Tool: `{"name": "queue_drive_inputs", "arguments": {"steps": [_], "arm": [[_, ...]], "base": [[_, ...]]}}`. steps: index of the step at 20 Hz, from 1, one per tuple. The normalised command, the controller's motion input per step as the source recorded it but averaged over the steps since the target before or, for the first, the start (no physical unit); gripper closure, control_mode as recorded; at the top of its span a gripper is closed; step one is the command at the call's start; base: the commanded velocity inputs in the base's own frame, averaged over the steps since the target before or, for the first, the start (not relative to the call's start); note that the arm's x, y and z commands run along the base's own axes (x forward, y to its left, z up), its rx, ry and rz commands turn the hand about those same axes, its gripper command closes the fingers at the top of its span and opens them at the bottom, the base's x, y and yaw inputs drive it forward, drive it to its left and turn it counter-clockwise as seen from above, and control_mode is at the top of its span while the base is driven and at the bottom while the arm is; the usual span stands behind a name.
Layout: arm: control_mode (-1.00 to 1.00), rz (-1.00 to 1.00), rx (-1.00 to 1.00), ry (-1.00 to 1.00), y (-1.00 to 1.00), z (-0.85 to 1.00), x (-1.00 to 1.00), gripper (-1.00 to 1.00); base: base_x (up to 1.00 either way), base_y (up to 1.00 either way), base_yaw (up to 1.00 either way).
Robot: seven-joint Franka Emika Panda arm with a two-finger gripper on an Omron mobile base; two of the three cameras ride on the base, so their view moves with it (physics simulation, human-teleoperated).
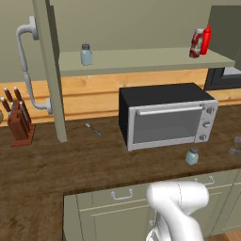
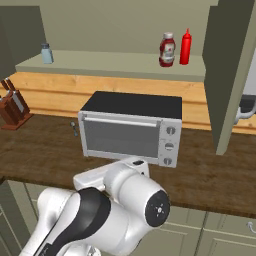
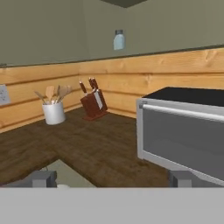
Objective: Put the shaker and condiment bottle from the counter next to their counterparts in the cabinet.
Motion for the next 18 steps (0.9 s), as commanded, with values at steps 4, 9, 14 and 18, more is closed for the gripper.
{"name": "queue_drive_inputs", "arguments": {"steps": [4,9,14,18], "arm": [[-1.00,0.00,0.00,-0.01,0.01,-0.34,0.00,-1.00],[-1.00,0.00,0.00,-0.01,0.00,-0.49,0.04,-1.00],[-1.00,0.02,0.01,0.00,0.00,-0.18,0.25,-1.00],[-1.00,0.02,0.00,0.00,0.00,-0.36,0.28,-1.00]], "base": [[0.00,0.00,0.00],[0.00,0.00,0.00],[0.00,0.00,0.00],[0.00,0.00,0.00]]}}
